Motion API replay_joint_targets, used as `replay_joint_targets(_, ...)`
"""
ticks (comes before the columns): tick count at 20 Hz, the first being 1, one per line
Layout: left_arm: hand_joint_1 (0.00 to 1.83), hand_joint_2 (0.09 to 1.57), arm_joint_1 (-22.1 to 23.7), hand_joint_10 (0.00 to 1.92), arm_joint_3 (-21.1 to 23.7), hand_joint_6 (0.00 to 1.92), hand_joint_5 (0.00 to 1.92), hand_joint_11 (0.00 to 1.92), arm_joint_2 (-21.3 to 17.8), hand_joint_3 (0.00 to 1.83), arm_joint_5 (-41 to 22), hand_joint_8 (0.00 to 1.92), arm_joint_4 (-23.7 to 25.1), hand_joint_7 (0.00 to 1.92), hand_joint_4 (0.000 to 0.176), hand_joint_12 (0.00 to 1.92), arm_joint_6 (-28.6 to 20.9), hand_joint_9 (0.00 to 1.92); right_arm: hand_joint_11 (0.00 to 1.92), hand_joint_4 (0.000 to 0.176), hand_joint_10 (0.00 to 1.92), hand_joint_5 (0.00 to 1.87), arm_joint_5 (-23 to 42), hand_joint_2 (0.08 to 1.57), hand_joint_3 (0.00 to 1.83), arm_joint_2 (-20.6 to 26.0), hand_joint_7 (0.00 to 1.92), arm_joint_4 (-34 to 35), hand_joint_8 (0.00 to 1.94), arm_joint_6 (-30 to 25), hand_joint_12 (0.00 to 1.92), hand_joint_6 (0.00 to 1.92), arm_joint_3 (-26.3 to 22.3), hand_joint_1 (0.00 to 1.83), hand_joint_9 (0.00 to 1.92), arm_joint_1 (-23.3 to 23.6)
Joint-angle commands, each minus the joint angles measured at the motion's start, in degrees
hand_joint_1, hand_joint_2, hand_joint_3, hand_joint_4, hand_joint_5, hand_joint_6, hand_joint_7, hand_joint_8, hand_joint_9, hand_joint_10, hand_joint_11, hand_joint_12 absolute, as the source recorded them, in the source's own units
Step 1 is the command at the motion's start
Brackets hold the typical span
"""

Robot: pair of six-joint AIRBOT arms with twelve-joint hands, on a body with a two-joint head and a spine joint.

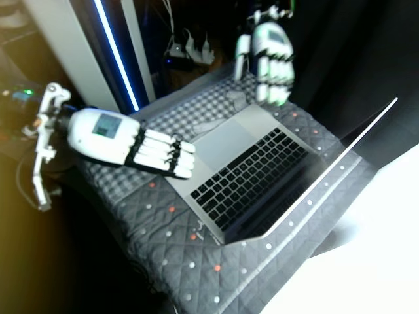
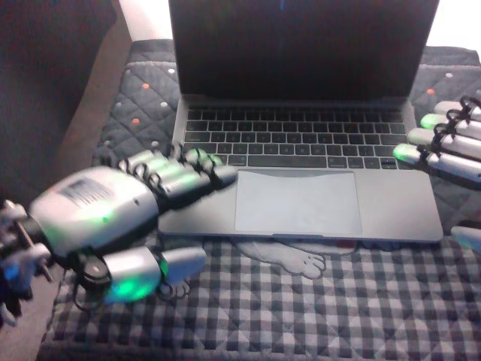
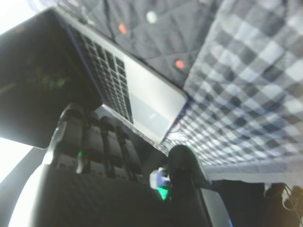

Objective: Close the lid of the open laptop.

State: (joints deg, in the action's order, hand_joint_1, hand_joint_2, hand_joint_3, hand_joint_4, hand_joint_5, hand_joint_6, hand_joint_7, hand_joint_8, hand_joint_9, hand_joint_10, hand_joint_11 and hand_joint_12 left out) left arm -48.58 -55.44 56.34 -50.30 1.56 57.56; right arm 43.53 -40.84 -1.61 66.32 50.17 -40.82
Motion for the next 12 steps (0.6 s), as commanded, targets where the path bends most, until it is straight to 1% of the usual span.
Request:
replay_joint_targets(1, 0.35, 1.44, 0.39, 0.04, -0.76, 0.02, 0.14, 0.00, 0.46, 0.00, -5.02, 0.01, -0.34, 0.13, 0.000, 0.80, -0.83, 0.09, 0.00, 0.007, 0.00, 0.00, 7.16, 1.45, 0.00, 0.76, 0.00, 0.72, 0.00, 0.24, 0.00, 0.00, 0.30, 0.34, 0.00, 0.72)
replay_joint_targets(2, 0.32, 1.45, 0.33, 0.03, -1.17, 0.01, 0.13, 0.00, 1.09, 0.00, -4.17, 0.01, -0.26, 0.13, 0.000, 0.55, -1.22, 0.08, 0.00, 0.009, 0.00, 0.00, 7.67, 1.45, 0.00, 0.76, 0.00, 0.94, 0.00, 0.24, 0.00, 0.00, 0.36, 0.34, 0.00, 0.75)
replay_joint_targets(3, 0.33, 1.45, 0.33, 0.03, -1.43, 0.01, 0.13, 0.00, 1.55, 0.00, -3.43, 0.01, -0.21, 0.14, 0.000, 0.50, -1.27, 0.09, 0.00, 0.014, 0.00, 0.00, 8.29, 1.45, 0.00, 0.76, 0.00, 1.09, 0.00, 0.24, 0.00, 0.00, 0.37, 0.35, 0.00, 0.81)
replay_joint_targets(4, 0.37, 1.44, 0.33, 0.03, -1.63, 0.01, 0.15, 0.00, 1.99, 0.00, -2.65, 0.01, -0.18, 0.16, 0.000, 0.48, -1.30, 0.11, 0.00, 0.014, 0.00, 0.00, 9.09, 1.46, 0.00, 0.75, 0.00, 1.18, 0.00, 0.24, 0.00, 0.00, 0.37, 0.31, 0.00, 1.03)
replay_joint_targets(5, 0.41, 1.43, 0.24, 0.03, -1.76, 0.01, 0.15, 0.00, 2.36, 0.00, -2.05, 0.01, -0.12, 0.16, 0.000, 0.46, -1.41, 0.12, 0.00, 0.003, 0.00, 0.00, 9.71, 1.47, 0.00, 0.68, 0.00, 1.27, 0.00, 0.24, 0.00, 0.00, 0.37, 0.26, 0.00, 1.52)
replay_joint_targets(6, 0.39, 1.43, 0.05, 0.02, -1.84, 0.01, 0.15, 0.00, 2.56, 0.00, -1.81, 0.00, -0.08, 0.16, 0.000, 0.44, -1.63, 0.11, 0.00, 0.022, 0.00, 0.00, 9.93, 1.46, 0.00, 0.53, 0.00, 1.27, 0.00, 0.24, 0.00, 0.00, 0.43, 0.25, 0.00, 2.23)
replay_joint_targets(7, 0.38, 1.43, -0.15, 0.02, -1.94, 0.01, 0.15, 0.00, 2.74, 0.00, -1.69, 0.01, -0.06, 0.15, 0.000, 0.61, -1.98, 0.11, 0.00, 0.042, 0.00, 0.00, 9.94, 1.45, 0.00, 0.27, 0.00, 1.22, 0.00, 0.24, 0.00, 0.00, 0.56, 0.31, 0.00, 3.12)
replay_joint_targets(8, 0.39, 1.43, -0.38, 0.02, -2.06, 0.00, 0.14, 0.00, 2.90, 0.00, -1.70, 0.00, -0.06, 0.13, 0.001, 0.64, -2.48, 0.11, 0.00, 0.040, 0.00, 0.00, 9.94, 1.45, 0.00, -0.10, 0.00, 1.20, 0.00, 0.24, 0.00, 0.00, 0.85, 0.32, 0.00, 3.99)
replay_joint_targets(9, 0.38, 1.43, -0.59, 0.01, -2.11, 0.00, 0.13, 0.00, 3.02, 0.00, -1.72, 0.00, -0.03, 0.11, 0.014, 0.61, -2.83, 0.11, 0.00, 0.066, 0.00, 0.00, 9.95, 1.45, 0.00, -0.50, 0.00, 1.19, 0.00, 0.24, 0.00, 0.00, 1.19, 0.32, 0.00, 4.84)
replay_joint_targets(10, 0.32, 1.44, -0.63, 0.01, -2.12, 0.00, 0.10, 0.00, 3.13, 0.00, -1.57, 0.00, 0.05, 0.10, 0.021, 0.59, -2.84, 0.11, 0.00, 0.099, 0.00, 0.00, 9.93, 1.45, 0.00, -0.93, 0.00, 1.18, 0.00, 0.24, 0.00, 0.00, 1.63, 0.32, 0.00, 5.84)
replay_joint_targets(11, 0.32, 1.44, -0.63, 0.02, -2.15, 0.01, 0.11, 0.00, 3.20, 0.00, -1.50, 0.00, 0.08, 0.11, 0.014, 0.63, -2.84, 0.12, 0.00, 0.107, 0.00, 0.00, 9.93, 1.44, 0.00, -1.07, 0.00, 1.18, 0.00, 0.24, 0.00, 0.00, 1.78, 0.32, 0.00, 6.22)
replay_joint_targets(12, 0.30, 1.44, -0.62, 0.02, -2.17, 0.01, 0.12, 0.00, 3.25, 0.00, -1.40, 0.00, 0.21, 0.11, 0.014, 0.66, -2.90, 0.12, 0.00, 0.113, 0.00, 0.00, 9.91, 1.44, 0.00, -1.47, 0.00, 1.18, 0.00, 0.24, 0.00, 0.00, 2.13, 0.26, 0.00, 7.09)
